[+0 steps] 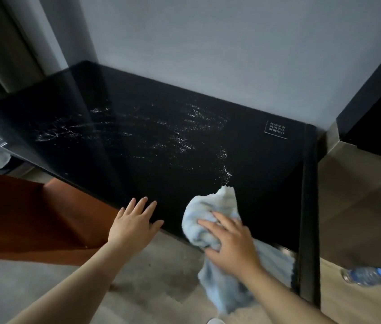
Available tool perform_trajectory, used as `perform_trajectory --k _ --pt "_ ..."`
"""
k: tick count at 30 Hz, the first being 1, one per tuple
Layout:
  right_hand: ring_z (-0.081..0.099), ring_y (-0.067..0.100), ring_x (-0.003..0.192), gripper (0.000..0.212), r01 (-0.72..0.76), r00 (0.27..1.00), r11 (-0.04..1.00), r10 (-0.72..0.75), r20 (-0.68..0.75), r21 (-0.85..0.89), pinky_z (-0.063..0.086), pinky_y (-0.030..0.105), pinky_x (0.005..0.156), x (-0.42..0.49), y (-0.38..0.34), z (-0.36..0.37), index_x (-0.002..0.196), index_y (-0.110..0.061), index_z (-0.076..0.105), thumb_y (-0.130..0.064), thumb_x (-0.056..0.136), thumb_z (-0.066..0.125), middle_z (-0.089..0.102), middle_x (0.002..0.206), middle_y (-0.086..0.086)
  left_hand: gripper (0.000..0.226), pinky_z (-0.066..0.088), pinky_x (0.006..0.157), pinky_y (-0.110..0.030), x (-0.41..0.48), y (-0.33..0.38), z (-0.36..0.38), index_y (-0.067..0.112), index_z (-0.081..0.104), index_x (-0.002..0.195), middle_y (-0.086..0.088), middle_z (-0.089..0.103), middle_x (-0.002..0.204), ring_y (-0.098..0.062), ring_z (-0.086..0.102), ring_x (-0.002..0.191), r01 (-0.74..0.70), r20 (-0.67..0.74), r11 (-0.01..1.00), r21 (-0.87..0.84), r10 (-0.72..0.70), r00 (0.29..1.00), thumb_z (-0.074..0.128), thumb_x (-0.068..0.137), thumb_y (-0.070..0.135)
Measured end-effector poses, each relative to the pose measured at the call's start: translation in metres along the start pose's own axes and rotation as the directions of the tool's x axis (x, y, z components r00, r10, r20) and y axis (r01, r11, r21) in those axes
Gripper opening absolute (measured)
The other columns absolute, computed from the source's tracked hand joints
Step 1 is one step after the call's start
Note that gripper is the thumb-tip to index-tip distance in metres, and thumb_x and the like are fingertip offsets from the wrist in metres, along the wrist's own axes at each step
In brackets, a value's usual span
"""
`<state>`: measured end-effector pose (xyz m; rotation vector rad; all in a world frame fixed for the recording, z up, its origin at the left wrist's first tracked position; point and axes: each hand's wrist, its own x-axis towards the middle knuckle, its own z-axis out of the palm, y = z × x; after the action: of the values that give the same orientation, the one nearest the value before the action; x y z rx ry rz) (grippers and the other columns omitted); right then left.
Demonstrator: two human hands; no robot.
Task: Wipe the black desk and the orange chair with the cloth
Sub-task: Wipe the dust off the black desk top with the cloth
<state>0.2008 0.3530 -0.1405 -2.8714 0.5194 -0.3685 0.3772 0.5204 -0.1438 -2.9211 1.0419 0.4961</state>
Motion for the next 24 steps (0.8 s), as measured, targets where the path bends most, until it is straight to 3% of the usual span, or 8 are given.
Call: perform_trajectory --k 3,5,8,12,15,20,22,24 --pt "0.053 0.032 0.109 0.052 -0.499 0.865 0.865 0.495 -0.086 -0.047 0.048 0.042 0.073 -0.004 0.042 -0.01 0.126 -0.033 0.056 -0.033 0.075 0.069 0.051 0.135 -0.002 0.059 0.011 0.117 -0.041 0.003 -0.009 0.003 0.032 0.01 0.15 0.003 -0.001 0.159 -0.026 -0.007 0.146 -0.071 0.063 0.996 -0.046 0.073 0.995 0.023 0.097 0.054" --pt "0.049 0.031 0.107 0.051 -0.64 0.768 0.755 0.62 -0.162 -0.144 0.046 0.04 0.073 -0.011 0.041 -0.009 0.13 -0.033 0.048 -0.036 0.081 0.058 0.045 0.139 -0.004 0.056 0.011 0.117 -0.042 0.005 -0.011 0.005 0.031 0.008 0.15 0.001 0.003 0.159 -0.027 -0.004 0.146 -0.087 0.028 0.995 -0.057 0.089 0.996 0.023 0.099 0.049" --pt "0.057 0.033 0.093 0.057 -0.524 0.85 0.848 0.513 -0.117 -0.084 0.045 0.04 0.065 -0.006 -0.023 0.006 0.119 -0.033 0.061 -0.033 0.063 0.073 0.056 0.129 0.001 0.052 0.014 0.118 -0.042 0.005 -0.011 0.005 0.032 0.01 0.149 0.001 0.006 0.159 -0.027 -0.003 0.146 -0.099 0.019 0.989 -0.112 0.102 0.995 0.027 0.101 0.038" --pt "0.062 0.026 0.086 0.059 -0.052 0.999 0.994 0.052 -0.007 -0.094 0.048 0.037 0.061 -0.006 -0.074 0.021 0.112 -0.041 0.062 -0.04 0.054 0.072 0.061 0.122 -0.004 0.054 0.011 0.118 -0.044 0.002 -0.014 0.0 0.035 0.011 0.149 0.004 0.003 0.159 -0.023 -0.005 0.146 -0.091 0.027 0.985 -0.146 0.096 0.995 0.032 0.1 0.028" --pt "0.048 0.026 0.115 0.052 -0.34 0.938 0.93 0.346 0.015 -0.138 0.04 0.038 0.083 -0.002 -0.028 0.013 0.128 -0.043 0.048 -0.044 0.078 0.059 0.041 0.143 -0.01 0.055 0.006 0.117 -0.046 0.003 -0.019 -0.007 0.036 0.01 0.149 0.004 0.001 0.159 -0.024 -0.006 0.146 -0.135 0.077 0.983 -0.121 0.145 0.986 0.034 0.1 0.028" --pt "0.044 0.03 0.115 0.047 -0.724 0.69 0.676 0.713 -0.125 -0.138 0.038 0.04 0.082 -0.008 -0.01 0.003 0.128 -0.032 0.047 -0.038 0.082 0.057 0.039 0.143 -0.004 0.054 0.004 0.117 -0.048 0.008 -0.027 -0.017 0.038 0.008 0.149 0.004 -0.005 0.159 -0.025 -0.012 0.145 -0.19 0.208 0.973 -0.132 0.215 0.954 0.032 0.101 0.03" --pt "0.043 0.029 0.114 0.046 -0.664 0.747 0.737 0.661 -0.075 -0.125 0.036 0.039 0.083 0.002 -0.042 0.013 0.124 -0.037 0.05 -0.038 0.078 0.057 0.038 0.144 -0.007 0.054 0.004 0.117 -0.048 0.008 -0.029 -0.018 0.038 0.009 0.149 0.004 -0.004 0.159 -0.025 -0.011 0.145 -0.206 0.21 0.97 -0.128 0.23 0.95 0.032 0.101 0.029" --pt "0.042 0.026 0.116 0.045 -0.399 0.916 0.912 0.402 0.007 -0.096 0.034 0.036 0.085 0.001 -0.064 0.03 0.12 -0.042 0.052 -0.038 0.075 0.055 0.035 0.145 -0.012 0.053 0.004 0.118 -0.046 0.006 -0.028 -0.017 0.038 0.01 0.148 0.005 -0.003 0.159 -0.024 -0.009 0.145 -0.199 0.178 0.974 -0.111 0.216 0.96 0.03 0.101 0.029"
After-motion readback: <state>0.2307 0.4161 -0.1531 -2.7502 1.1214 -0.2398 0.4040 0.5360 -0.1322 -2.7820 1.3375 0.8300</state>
